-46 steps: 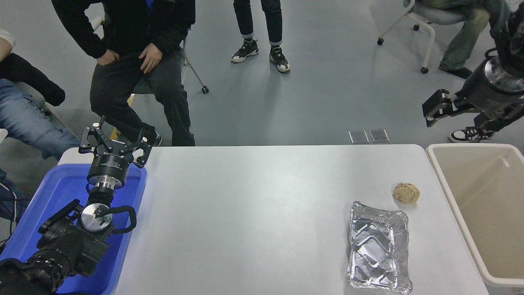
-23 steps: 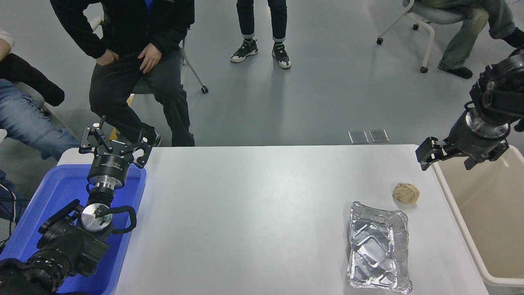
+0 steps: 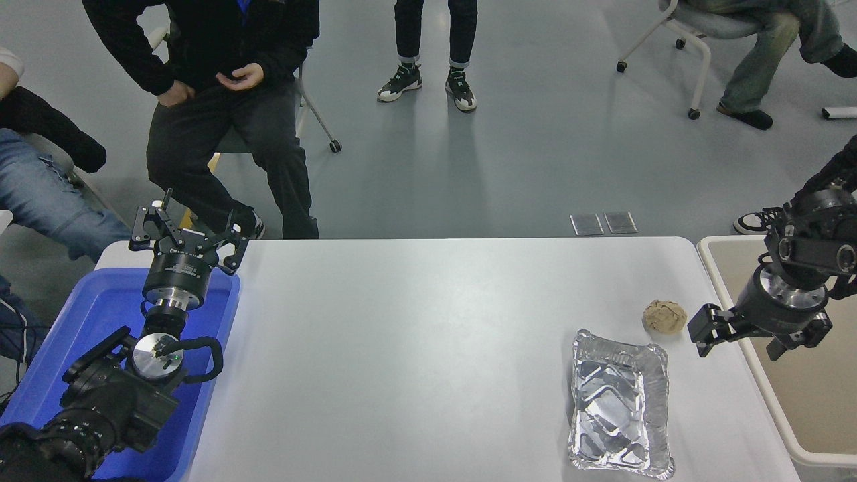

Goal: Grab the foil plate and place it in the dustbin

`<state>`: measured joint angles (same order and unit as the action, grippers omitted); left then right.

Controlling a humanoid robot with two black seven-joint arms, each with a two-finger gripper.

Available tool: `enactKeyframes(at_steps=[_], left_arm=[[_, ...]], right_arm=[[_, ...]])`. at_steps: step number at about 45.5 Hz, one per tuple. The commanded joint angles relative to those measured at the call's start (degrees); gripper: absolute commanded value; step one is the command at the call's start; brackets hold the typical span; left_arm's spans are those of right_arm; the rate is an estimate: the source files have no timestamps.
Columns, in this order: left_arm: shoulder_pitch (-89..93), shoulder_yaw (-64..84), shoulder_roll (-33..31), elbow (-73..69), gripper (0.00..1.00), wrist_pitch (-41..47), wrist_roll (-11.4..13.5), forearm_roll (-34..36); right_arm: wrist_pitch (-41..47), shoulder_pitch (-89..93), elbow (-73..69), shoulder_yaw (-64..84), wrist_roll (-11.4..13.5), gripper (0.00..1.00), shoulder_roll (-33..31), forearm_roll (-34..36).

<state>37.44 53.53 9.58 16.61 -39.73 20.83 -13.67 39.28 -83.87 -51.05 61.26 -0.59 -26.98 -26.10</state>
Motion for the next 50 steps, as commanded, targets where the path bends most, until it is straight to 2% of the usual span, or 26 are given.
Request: enactKeyframes(at_steps=[1, 33, 42, 50], left_arm=[[0.0, 0.0, 0.0, 0.0, 0.99, 0.0, 0.0, 0.0], [0.0, 0.0, 0.0, 0.0, 0.99, 0.1, 0.0, 0.0], [0.0, 0.0, 0.0, 0.0, 0.99, 0.0, 0.0, 0.0], [0.0, 0.0, 0.0, 0.0, 0.99, 0.0, 0.0, 0.0]], right_arm=[[-4.7, 6.3, -0.1, -5.4, 0.0, 1.0, -0.5, 0.4], [-5.2, 9.8, -0.5, -10.1, -0.1, 1.0, -2.6, 1.3], [-5.6, 13.8, 0.2, -14.7, -0.1, 1.0, -2.9, 4.7], [-10.1, 14.5, 1.0, -15.0, -0.1, 1.0, -2.8, 5.0]])
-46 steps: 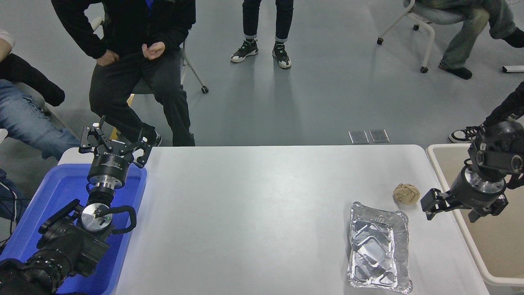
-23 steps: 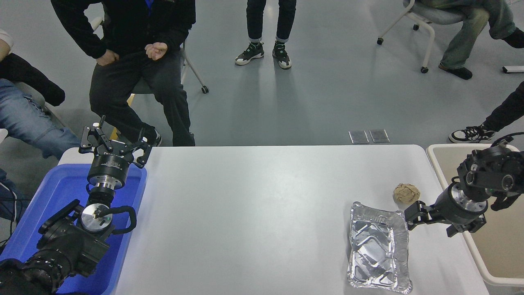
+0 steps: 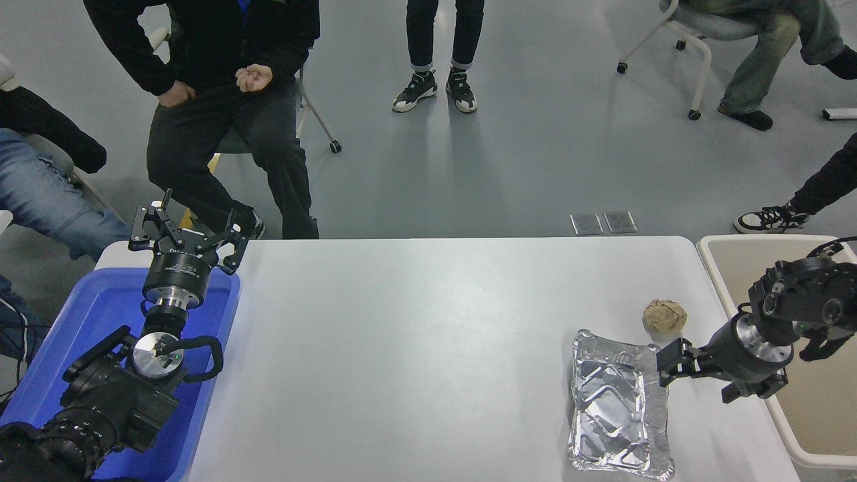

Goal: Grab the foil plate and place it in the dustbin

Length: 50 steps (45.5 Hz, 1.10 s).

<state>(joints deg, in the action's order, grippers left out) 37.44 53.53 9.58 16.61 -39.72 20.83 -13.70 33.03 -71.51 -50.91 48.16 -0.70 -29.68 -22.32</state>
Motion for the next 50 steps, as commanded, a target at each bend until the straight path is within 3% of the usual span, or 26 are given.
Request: enactKeyframes(at_steps=[1, 19, 44, 50], left_arm=[[0.0, 0.0, 0.0, 0.0, 0.99, 0.1, 0.0, 0.1], [0.0, 0.0, 0.0, 0.0, 0.99, 0.0, 0.0, 0.0], [0.0, 0.0, 0.0, 0.0, 0.99, 0.0, 0.0, 0.0], [0.0, 0.0, 0.0, 0.0, 0.99, 0.0, 0.0, 0.1]], right_arm=[[-4.3, 2.1, 0.8, -2.1, 0.0, 1.0, -0.1, 1.3], [-14.0, 7.7, 1.9, -2.8, 0.0, 1.0, 1.2, 0.4], [-14.2, 8.9, 1.2, -5.4, 0.0, 0.98, 4.3, 0.6], [-14.0, 9.7, 1.0, -5.4, 0.0, 0.74, 4.9, 0.5]])
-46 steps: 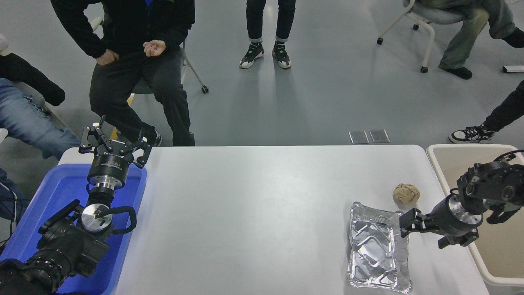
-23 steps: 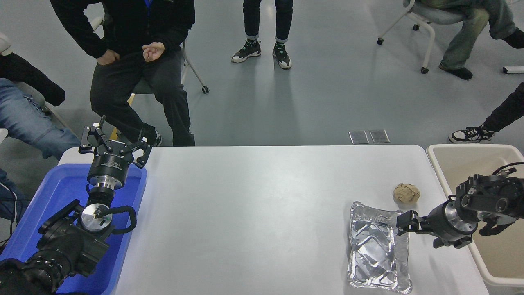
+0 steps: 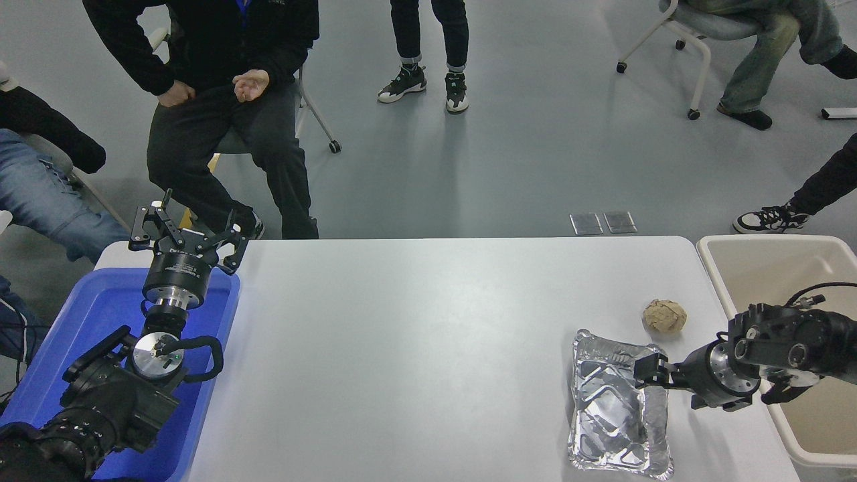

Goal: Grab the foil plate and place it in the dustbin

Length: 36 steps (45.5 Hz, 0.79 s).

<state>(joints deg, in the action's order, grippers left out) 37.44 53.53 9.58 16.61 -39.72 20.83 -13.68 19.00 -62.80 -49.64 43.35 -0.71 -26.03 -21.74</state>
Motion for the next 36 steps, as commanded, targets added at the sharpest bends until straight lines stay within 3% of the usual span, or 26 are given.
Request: enactKeyframes(at_steps=[1, 5, 8, 14, 18, 36], left_arm=[[0.0, 0.0, 0.0, 0.0, 0.99, 0.1, 0.0, 0.0], [0.0, 0.0, 0.0, 0.0, 0.99, 0.0, 0.0, 0.0], [0.0, 0.0, 0.0, 0.0, 0.99, 0.1, 0.0, 0.1], [0.0, 0.0, 0.0, 0.0, 0.99, 0.0, 0.0, 0.0], [0.0, 0.0, 0.0, 0.0, 0.99, 0.1, 0.0, 0.1], [0.0, 0.0, 0.0, 0.0, 0.99, 0.0, 0.0, 0.0]], right_arm=[[0.2, 1.0, -0.4, -0.5, 0.1, 0.68, 1.4, -0.1], [0.2, 1.6, -0.5, -0.4, 0.1, 0.47, 1.4, -0.2], [0.2, 1.6, -0.4, -0.2, 0.1, 0.4, 1.3, -0.2], [-0.4, 1.6, 0.1, 0.0, 0.1, 0.09, 1.1, -0.1], [0.0, 0.9, 0.1, -0.1, 0.1, 0.0, 0.7, 0.1], [0.9, 0.3, -2.0, 0.6, 0.1, 0.0, -0.2, -0.1]])
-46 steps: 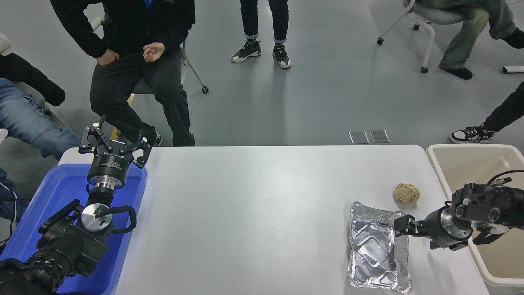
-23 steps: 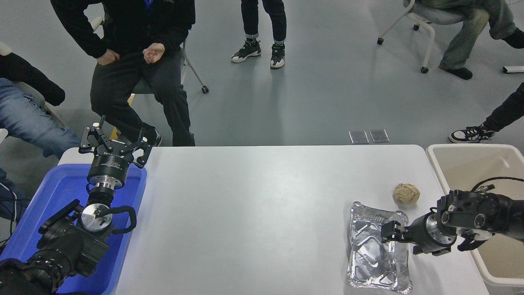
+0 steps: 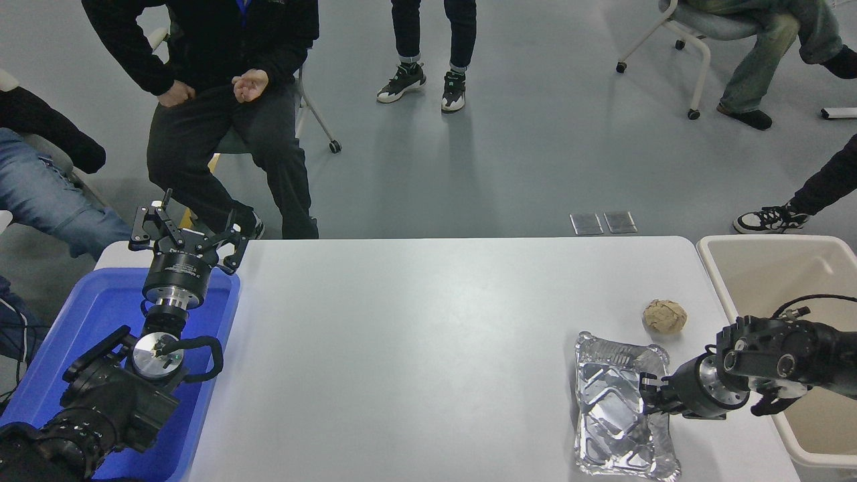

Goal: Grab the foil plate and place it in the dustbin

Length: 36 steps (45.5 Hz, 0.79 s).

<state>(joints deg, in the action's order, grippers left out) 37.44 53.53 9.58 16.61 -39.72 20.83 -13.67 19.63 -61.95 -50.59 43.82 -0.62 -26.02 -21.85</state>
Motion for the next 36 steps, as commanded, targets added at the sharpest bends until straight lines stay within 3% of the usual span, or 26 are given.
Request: enactKeyframes(at_steps=[1, 9, 26, 36], left_arm=[[0.0, 0.0, 0.0, 0.0, 0.99, 0.0, 0.0, 0.0], [0.0, 0.0, 0.0, 0.0, 0.99, 0.0, 0.0, 0.0], [0.0, 0.0, 0.0, 0.0, 0.99, 0.0, 0.0, 0.0], [0.0, 0.1, 0.0, 0.0, 0.99, 0.0, 0.0, 0.0]], right_arm=[[0.2, -0.8, -1.2, 0.1, 0.0, 0.0, -0.3, 0.0], [2.7, -4.7, -1.7, 1.3, 0.0, 0.0, -2.6, -0.1], [25.4, -25.8, -1.7, 11.9, -0.3, 0.0, -4.0, -0.4], [25.4, -35.5, -2.4, 11.2, -0.3, 0.0, -6.9, -0.2]])
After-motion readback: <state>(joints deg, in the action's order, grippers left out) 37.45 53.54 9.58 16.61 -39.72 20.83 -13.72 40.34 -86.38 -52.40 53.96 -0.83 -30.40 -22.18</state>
